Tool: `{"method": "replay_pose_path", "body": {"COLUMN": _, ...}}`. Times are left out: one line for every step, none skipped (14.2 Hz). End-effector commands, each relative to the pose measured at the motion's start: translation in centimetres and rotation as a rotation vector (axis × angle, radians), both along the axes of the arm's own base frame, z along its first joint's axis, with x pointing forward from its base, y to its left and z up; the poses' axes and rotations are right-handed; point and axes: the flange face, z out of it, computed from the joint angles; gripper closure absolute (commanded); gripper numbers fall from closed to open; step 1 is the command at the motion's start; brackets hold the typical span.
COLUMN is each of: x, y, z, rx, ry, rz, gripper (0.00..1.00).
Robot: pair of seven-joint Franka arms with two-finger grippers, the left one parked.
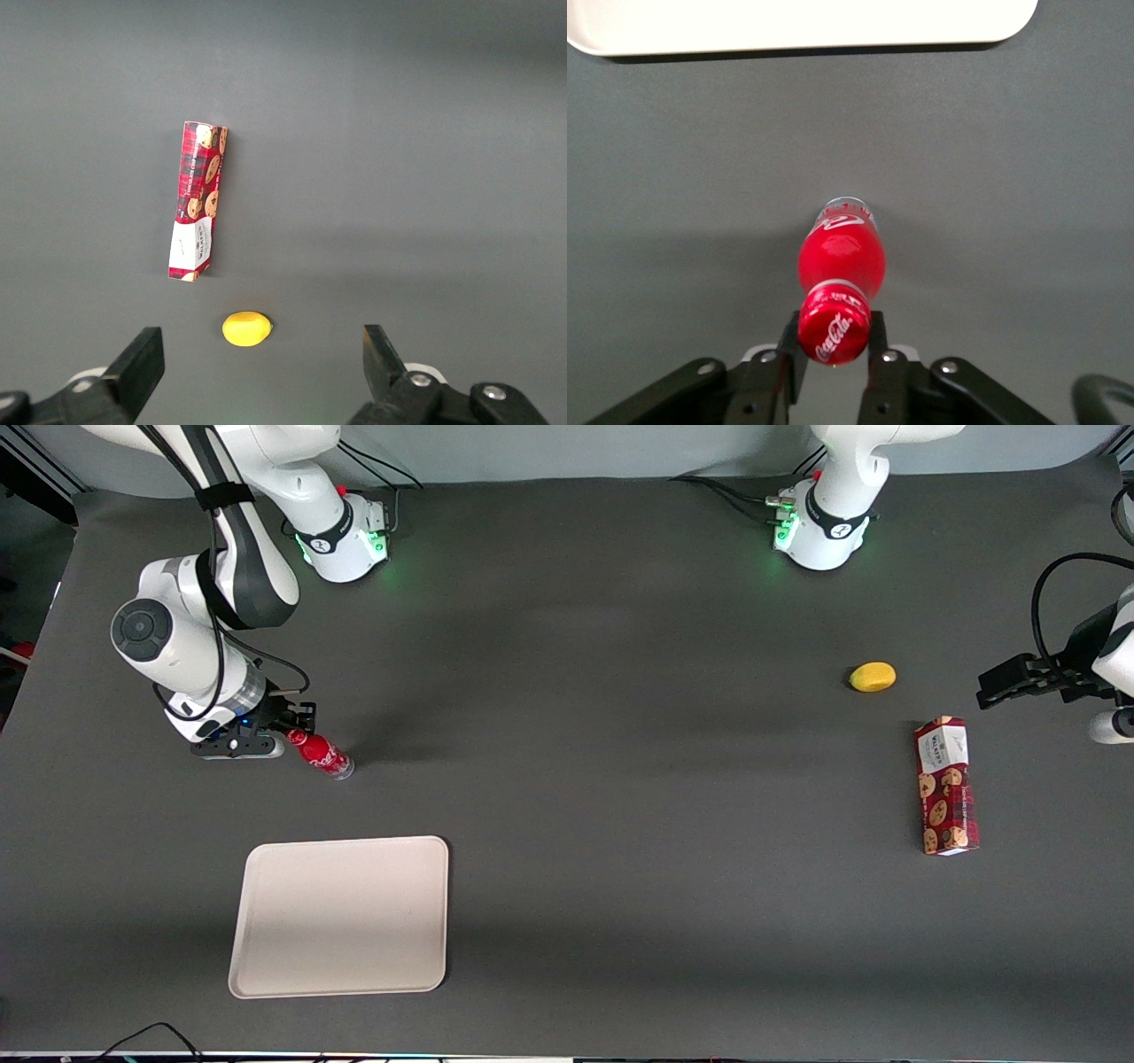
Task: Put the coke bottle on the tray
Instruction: 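Close the right gripper on the bottle cap, then lift the bottle and carry it toward the white tray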
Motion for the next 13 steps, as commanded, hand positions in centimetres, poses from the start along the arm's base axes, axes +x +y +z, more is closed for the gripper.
{"method": "replay_pose_path", "body": {"x": -0.3, "y": 0.3, "z": 1.3, "rx": -0.003, "ry": -0.034, "rz": 0.026, "gripper": 0.89}}
{"method": "replay_pose_path", "body": {"x": -0.3, "y": 0.6, "z": 1.9, "rx": -0.003, "ry": -0.043, "rz": 0.033, "gripper": 0.93}}
{"method": "replay_pose_path", "body": {"x": -0.2, "y": 0.9, "z": 2.3, "rx": -0.002, "ry": -0.051, "rz": 0.036, "gripper": 0.96}}
{"method": "replay_pose_path", "body": {"x": 0.0, "y": 1.0, "z": 2.9, "rx": -0.002, "ry": -0.059, "rz": 0.04, "gripper": 0.98}}
{"method": "replay_pose_path", "body": {"x": 0.2, "y": 1.1, "z": 3.4, "rx": -0.006, "ry": -0.049, "rz": 0.043, "gripper": 1.0}}
{"method": "replay_pose_path", "body": {"x": 0.7, "y": 1.1, "z": 4.7, "rx": -0.009, "ry": -0.043, "rz": 0.043, "gripper": 1.0}}
{"method": "replay_pose_path", "body": {"x": 1.5, "y": 1.3, "z": 6.6, "rx": -0.012, "ry": -0.032, "rz": 0.051, "gripper": 1.0}}
{"method": "replay_pose_path", "body": {"x": 2.6, "y": 1.3, "z": 8.8, "rx": -0.018, "ry": -0.021, "rz": 0.053, "gripper": 1.0}}
{"method": "replay_pose_path", "body": {"x": 3.5, "y": 1.5, "z": 11.0, "rx": -0.025, "ry": -0.004, "rz": 0.055, "gripper": 1.0}}
{"method": "replay_pose_path", "body": {"x": 4.2, "y": 1.6, "z": 13.1, "rx": -0.041, "ry": 0.006, "rz": 0.062, "gripper": 1.0}}
{"method": "replay_pose_path", "body": {"x": 4.7, "y": 1.7, "z": 15.4, "rx": -0.046, "ry": 0.007, "rz": 0.063, "gripper": 1.0}}
{"method": "replay_pose_path", "body": {"x": 5.2, "y": 1.9, "z": 17.6, "rx": -0.049, "ry": 0.014, "rz": 0.076, "gripper": 1.0}}
{"method": "replay_pose_path", "body": {"x": 5.9, "y": 2.2, "z": 19.6, "rx": -0.05, "ry": 0.013, "rz": 0.113, "gripper": 1.0}}
